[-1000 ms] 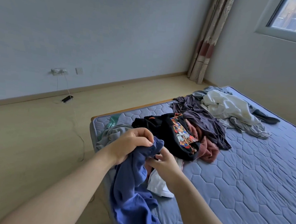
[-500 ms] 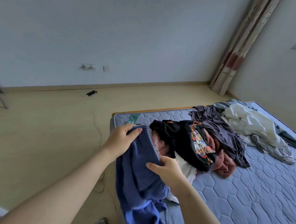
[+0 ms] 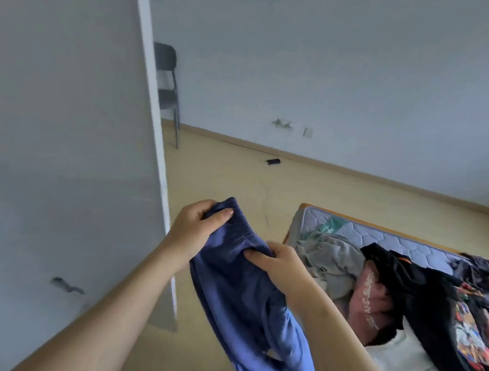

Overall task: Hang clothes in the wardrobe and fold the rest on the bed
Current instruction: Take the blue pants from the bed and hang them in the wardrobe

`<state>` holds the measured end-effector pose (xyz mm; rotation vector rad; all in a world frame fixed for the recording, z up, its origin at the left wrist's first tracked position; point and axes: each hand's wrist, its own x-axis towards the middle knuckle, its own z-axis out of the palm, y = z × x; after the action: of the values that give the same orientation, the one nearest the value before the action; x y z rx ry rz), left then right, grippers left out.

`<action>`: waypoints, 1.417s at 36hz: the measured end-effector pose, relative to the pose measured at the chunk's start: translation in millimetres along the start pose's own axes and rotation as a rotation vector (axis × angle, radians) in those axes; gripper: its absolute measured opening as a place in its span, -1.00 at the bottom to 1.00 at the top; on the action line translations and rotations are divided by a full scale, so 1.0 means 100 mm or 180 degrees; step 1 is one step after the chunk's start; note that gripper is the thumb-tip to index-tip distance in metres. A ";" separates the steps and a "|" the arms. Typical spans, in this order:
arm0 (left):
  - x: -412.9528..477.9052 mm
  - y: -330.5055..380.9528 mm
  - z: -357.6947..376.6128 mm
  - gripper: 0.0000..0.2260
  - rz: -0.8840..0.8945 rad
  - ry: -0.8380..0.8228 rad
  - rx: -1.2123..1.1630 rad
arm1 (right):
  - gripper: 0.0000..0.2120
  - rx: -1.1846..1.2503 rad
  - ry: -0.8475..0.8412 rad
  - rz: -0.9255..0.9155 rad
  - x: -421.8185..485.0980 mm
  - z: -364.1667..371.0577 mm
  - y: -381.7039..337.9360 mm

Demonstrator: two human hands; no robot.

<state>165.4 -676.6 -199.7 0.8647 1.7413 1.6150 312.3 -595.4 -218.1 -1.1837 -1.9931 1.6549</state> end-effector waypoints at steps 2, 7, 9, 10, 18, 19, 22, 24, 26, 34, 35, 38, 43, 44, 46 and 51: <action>-0.10 -0.01 -0.36 -0.81 -0.0078 0.0231 0.0024 | -0.80 -0.0025 -0.0282 -0.0055 0.04 0.33 -0.12; -0.47 -0.01 -1.32 -0.82 -0.0142 0.0883 0.0069 | -0.82 -0.0064 -0.1024 -0.0224 0.00 1.21 -0.46; -0.66 0.00 -1.71 -0.81 -0.0129 0.1203 -0.0005 | -0.73 -0.0154 -0.1223 -0.0264 -0.04 1.56 -0.58; -0.76 0.00 -1.90 -0.78 -0.0126 0.1352 -0.0031 | -0.68 -0.0207 -0.1323 -0.0294 -0.06 1.72 -0.64; -1.61 0.09 -3.10 -0.81 -0.0180 0.2395 0.0518 | -0.71 -0.1770 -0.1834 -0.1402 -0.24 3.02 -1.02; -1.72 0.09 -3.22 -0.79 -0.0204 0.2497 0.0591 | -0.70 -0.1969 -0.1885 -0.1482 -0.26 3.16 -1.06; -2.02 0.14 -3.51 -0.82 -0.0311 0.2849 0.0786 | -0.70 -0.2245 -0.2069 -0.1665 -0.33 3.50 -1.13; -2.19 0.16 -3.66 -0.84 -0.0395 0.3077 0.0913 | -0.71 -0.2286 -0.2201 -0.1747 -0.38 3.68 -1.19; -2.35 0.17 -3.80 -0.85 -0.0543 0.3240 0.1194 | -0.77 -0.2283 -0.2309 -0.1839 -0.43 3.82 -1.25; -2.77 0.27 -4.07 -0.83 -0.0927 0.4081 0.0701 | -0.82 -0.2391 -0.2438 -0.2795 -0.53 4.29 -1.58; -2.80 0.30 -4.08 -0.83 -0.0897 0.4219 0.0341 | -0.82 -0.2324 -0.2470 -0.2861 -0.54 4.34 -1.62; -2.90 0.41 -4.09 -0.81 -0.0586 0.4636 -0.0442 | -0.82 -0.2085 -0.2589 -0.3077 -0.58 4.50 -1.74; -3.08 0.51 -4.11 -0.87 -0.0249 0.4988 -0.0276 | -0.79 -0.1739 -0.2860 -0.3436 -0.68 4.68 -1.86; -3.13 0.52 -4.12 -0.80 -0.0355 0.5017 0.0048 | -0.79 -0.1665 -0.2918 -0.3466 -0.71 4.70 -1.88; -3.20 0.57 -4.11 -0.74 -0.0660 0.5139 0.0681 | -0.79 -0.1532 -0.3019 -0.3543 -0.76 4.74 -1.92; -3.37 0.67 -4.10 -0.78 -0.0896 0.5418 0.1525 | -0.80 -0.1356 -0.3261 -0.3628 -0.90 4.82 -2.00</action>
<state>47.9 -1189.4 -102.4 -1.0360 3.1304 1.7507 -37.3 -987.9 -153.2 0.9517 -2.7408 1.2076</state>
